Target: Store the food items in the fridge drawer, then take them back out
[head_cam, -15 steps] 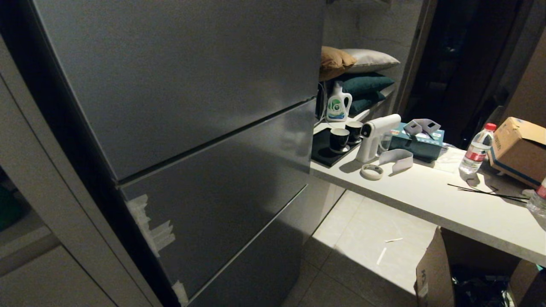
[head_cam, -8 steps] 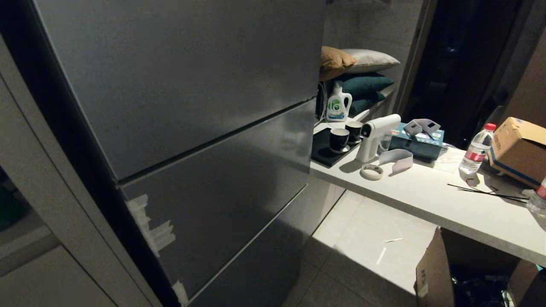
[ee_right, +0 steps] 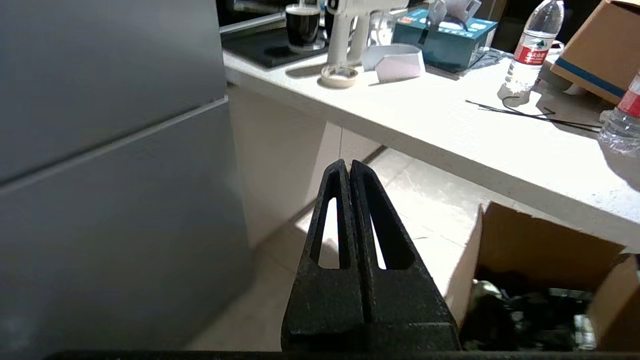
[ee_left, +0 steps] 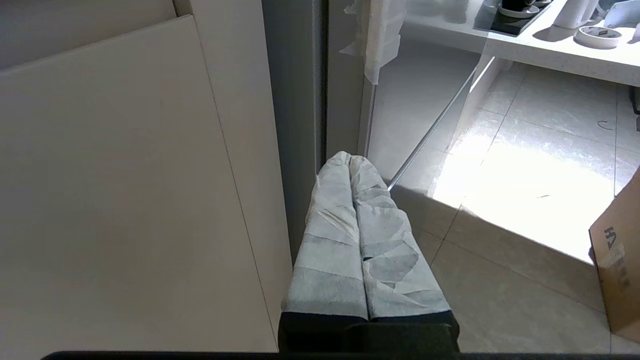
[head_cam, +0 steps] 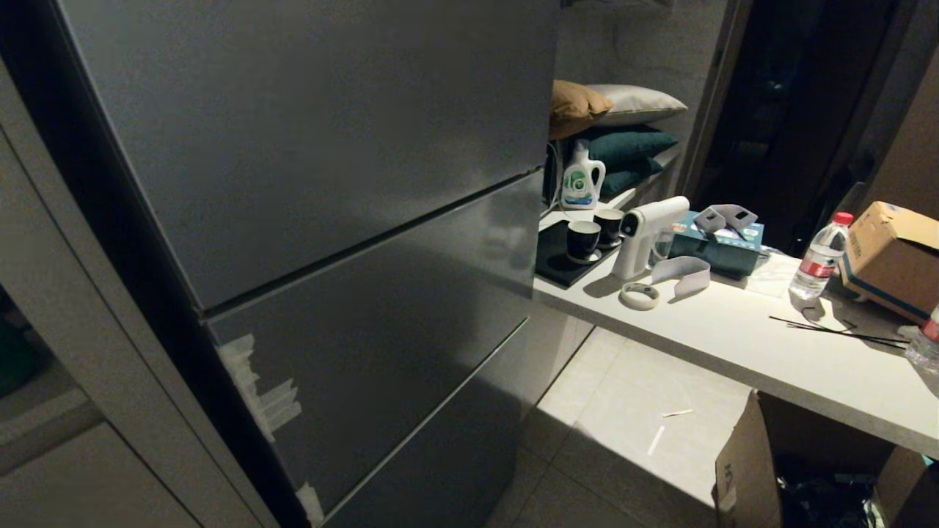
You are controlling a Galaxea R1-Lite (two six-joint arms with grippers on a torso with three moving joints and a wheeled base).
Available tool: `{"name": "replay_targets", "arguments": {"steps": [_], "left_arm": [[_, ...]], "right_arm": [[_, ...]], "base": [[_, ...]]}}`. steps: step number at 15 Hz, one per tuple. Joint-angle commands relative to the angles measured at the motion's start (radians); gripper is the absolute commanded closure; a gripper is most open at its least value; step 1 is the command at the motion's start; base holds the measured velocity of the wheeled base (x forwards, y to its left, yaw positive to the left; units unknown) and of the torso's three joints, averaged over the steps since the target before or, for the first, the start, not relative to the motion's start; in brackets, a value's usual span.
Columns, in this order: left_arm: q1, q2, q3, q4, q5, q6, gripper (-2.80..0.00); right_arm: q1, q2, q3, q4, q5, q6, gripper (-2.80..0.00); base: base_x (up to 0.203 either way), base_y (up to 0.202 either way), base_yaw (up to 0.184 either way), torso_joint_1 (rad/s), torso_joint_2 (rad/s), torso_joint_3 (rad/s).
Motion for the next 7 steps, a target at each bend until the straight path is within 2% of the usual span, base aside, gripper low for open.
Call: {"name": "replay_targets", "arguments": {"steps": [1, 7], "left_arm": [[0.0, 0.0, 0.0, 0.0, 0.0, -0.001, 0.0], [0.0, 0.001, 0.0, 0.0, 0.0, -0.002, 0.0]], "right_arm": [[0.001, -0.016, 0.031, -0.001, -0.008, 0.023, 0.0], [0.0, -0.016, 0.031, -0.004, -0.01, 0.028, 0.0]], "base": [[0.0, 0.0, 0.0, 0.0, 0.0, 0.0], [0.0, 0.0, 0.0, 0.0, 0.0, 0.0]]}}
